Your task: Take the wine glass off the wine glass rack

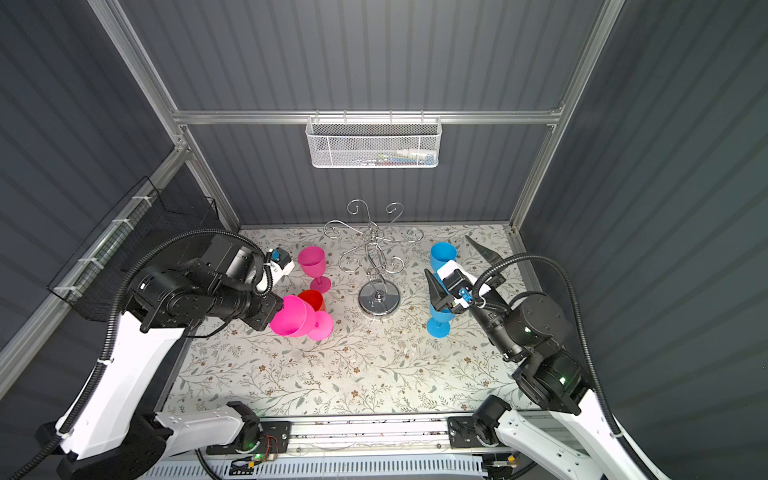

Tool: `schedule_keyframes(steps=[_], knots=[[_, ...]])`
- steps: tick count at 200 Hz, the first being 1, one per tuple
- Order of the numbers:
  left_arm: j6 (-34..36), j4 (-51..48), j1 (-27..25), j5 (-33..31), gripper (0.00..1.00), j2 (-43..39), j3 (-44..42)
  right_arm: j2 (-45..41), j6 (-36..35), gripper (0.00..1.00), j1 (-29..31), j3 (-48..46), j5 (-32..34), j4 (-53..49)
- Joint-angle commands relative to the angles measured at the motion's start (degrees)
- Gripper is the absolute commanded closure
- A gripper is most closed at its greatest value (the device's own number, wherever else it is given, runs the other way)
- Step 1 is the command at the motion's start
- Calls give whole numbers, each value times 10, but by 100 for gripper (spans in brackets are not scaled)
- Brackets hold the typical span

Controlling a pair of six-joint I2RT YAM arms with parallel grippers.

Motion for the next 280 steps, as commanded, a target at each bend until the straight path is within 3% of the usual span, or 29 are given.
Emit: schedule_keyframes(steps=[1, 91, 117, 216, 280], knots=[[-13, 28, -16, 62, 100, 4, -22, -2, 9, 1, 3, 3, 8, -1], [-102, 108, -158, 59, 100, 60, -121, -1, 17, 1, 3, 7, 11, -12], [-124, 121, -187, 25, 100, 73, -146, 0, 21, 1, 2, 6, 11, -16], [-173, 193, -211, -29, 100, 110, -233, -5, 25, 1, 2, 2, 18, -30], [-170, 185, -222, -34, 100, 165, -223, -12, 30, 1, 2, -1, 21, -40]])
